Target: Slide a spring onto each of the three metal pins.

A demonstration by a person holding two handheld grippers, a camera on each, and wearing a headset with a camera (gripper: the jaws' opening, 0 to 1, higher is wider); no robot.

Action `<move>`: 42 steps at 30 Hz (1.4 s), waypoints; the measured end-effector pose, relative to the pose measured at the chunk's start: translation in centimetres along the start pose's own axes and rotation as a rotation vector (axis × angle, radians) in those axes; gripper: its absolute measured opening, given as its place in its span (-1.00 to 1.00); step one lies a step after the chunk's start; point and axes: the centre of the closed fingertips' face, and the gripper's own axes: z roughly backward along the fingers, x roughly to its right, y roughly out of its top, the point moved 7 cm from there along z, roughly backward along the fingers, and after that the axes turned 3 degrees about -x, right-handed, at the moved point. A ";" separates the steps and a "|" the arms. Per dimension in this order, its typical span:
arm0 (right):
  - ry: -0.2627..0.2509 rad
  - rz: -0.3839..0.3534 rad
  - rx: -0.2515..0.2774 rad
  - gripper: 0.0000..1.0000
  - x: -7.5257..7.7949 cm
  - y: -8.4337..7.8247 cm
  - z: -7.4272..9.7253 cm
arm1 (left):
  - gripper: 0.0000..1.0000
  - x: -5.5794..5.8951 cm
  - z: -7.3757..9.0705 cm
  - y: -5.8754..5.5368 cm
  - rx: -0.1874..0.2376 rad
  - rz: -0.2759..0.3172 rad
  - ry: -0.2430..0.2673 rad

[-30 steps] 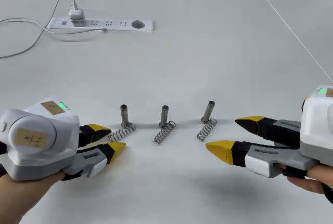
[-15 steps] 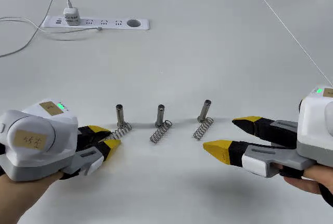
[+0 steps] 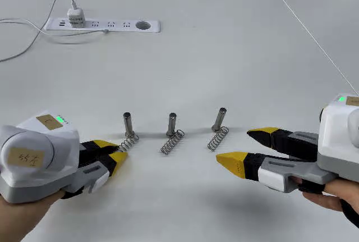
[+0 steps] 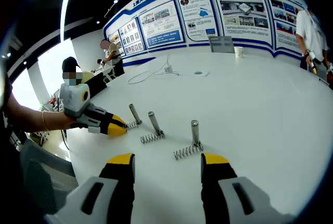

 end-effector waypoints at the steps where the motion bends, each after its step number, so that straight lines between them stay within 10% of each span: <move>1: 0.002 -0.002 0.003 0.04 -0.1 0.1 0.0 | -0.81 0.1 0.1 0.0 0.004 0.005 -0.001; 18: 0.105 -0.079 0.106 -0.01 -2.9 2.4 -0.4 | -0.81 2.4 3.0 2.3 0.183 0.068 -0.015; 42: 0.311 -0.300 0.261 -0.28 -7.3 6.2 -2.4 | -0.80 4.8 5.8 5.3 0.414 0.014 -0.029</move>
